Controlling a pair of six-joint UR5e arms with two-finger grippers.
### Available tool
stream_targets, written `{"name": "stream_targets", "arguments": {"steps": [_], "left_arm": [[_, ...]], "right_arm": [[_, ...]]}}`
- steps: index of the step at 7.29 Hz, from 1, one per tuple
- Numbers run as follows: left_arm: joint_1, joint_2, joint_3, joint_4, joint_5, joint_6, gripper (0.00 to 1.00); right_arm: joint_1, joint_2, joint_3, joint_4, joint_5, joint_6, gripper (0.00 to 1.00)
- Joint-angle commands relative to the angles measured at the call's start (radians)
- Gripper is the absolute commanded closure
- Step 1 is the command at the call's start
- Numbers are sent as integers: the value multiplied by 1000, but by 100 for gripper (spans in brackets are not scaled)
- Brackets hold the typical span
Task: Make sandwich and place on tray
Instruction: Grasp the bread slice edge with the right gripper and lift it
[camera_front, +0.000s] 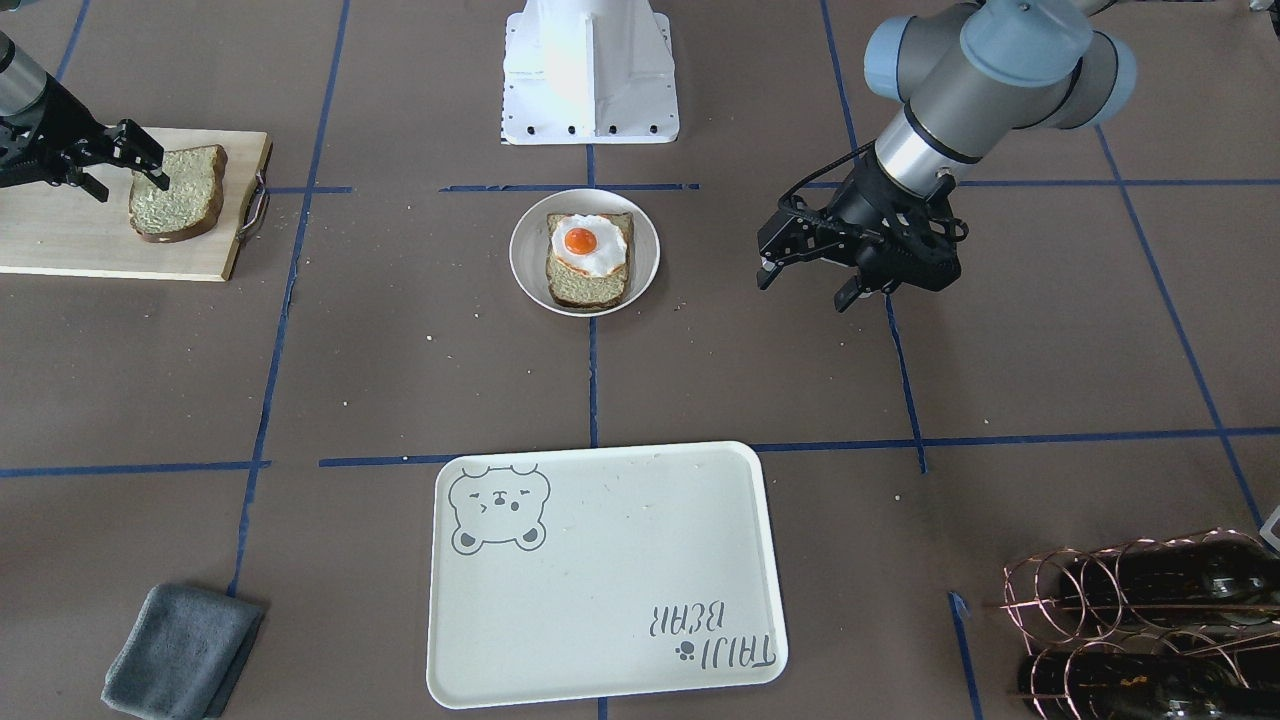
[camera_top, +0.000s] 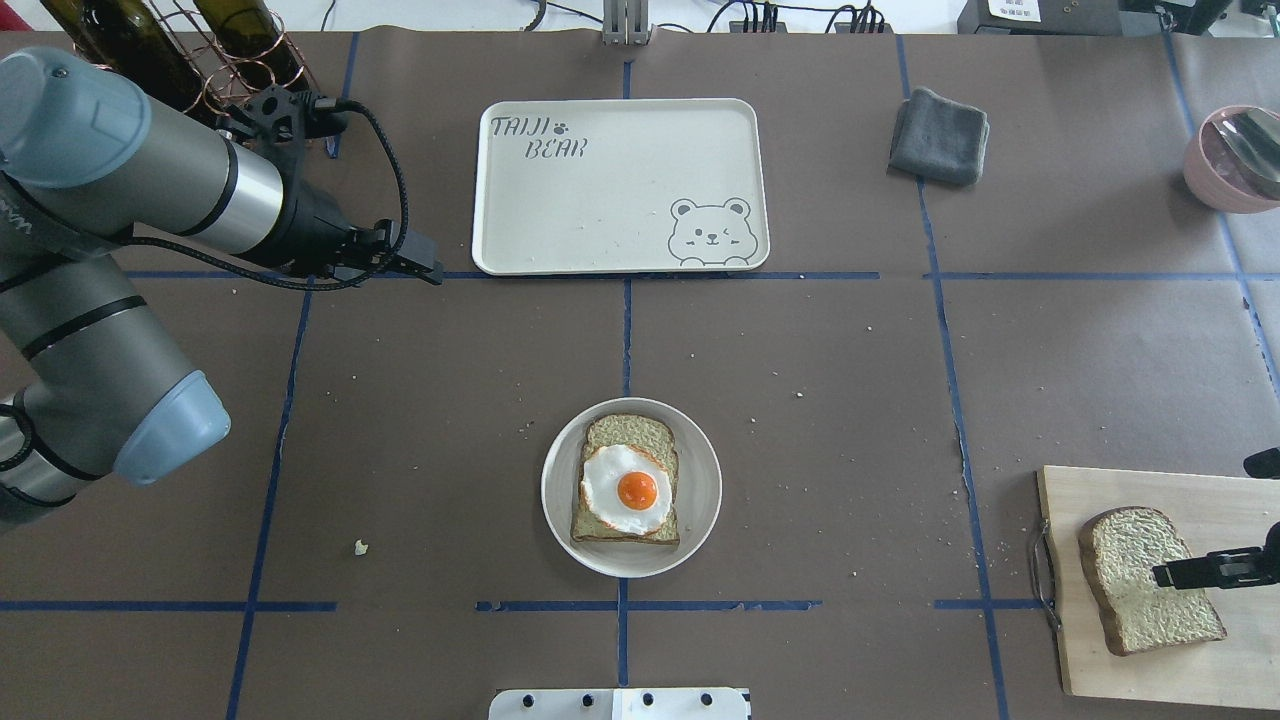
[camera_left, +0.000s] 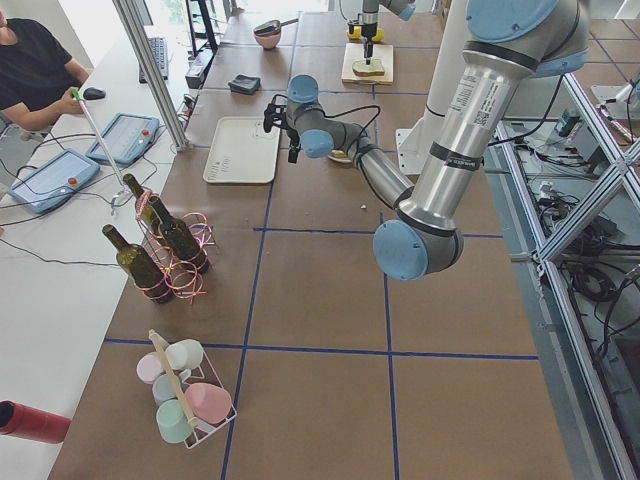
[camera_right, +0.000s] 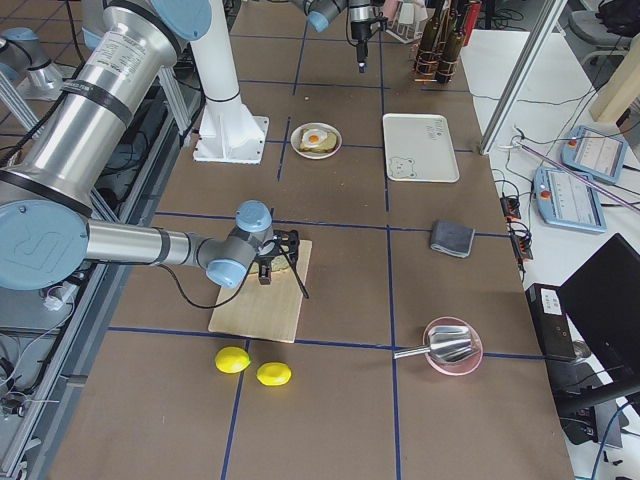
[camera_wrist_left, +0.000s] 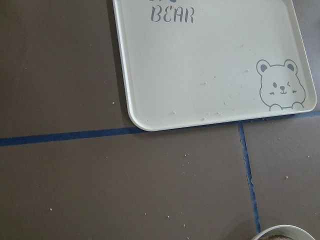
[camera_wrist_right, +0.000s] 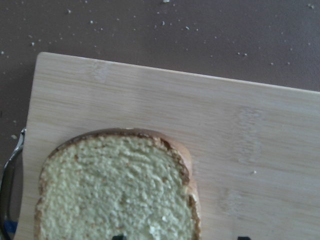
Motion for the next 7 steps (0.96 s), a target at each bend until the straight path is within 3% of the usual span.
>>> {"name": "stream_targets", "arguments": {"steps": [1, 5, 6, 7], "left_arm": [[-2, 2, 3, -2, 0, 2, 0], [-2, 9, 3, -2, 0, 9, 0], [-3, 11, 3, -2, 0, 11, 0], [-3, 12, 1, -2, 0, 11, 0]], "right_arm": [[0, -4, -1, 4, 3, 1, 27], [2, -13, -6, 5, 0, 3, 36], [2, -13, -6, 5, 0, 3, 50], [2, -12, -6, 5, 0, 10, 70]]}}
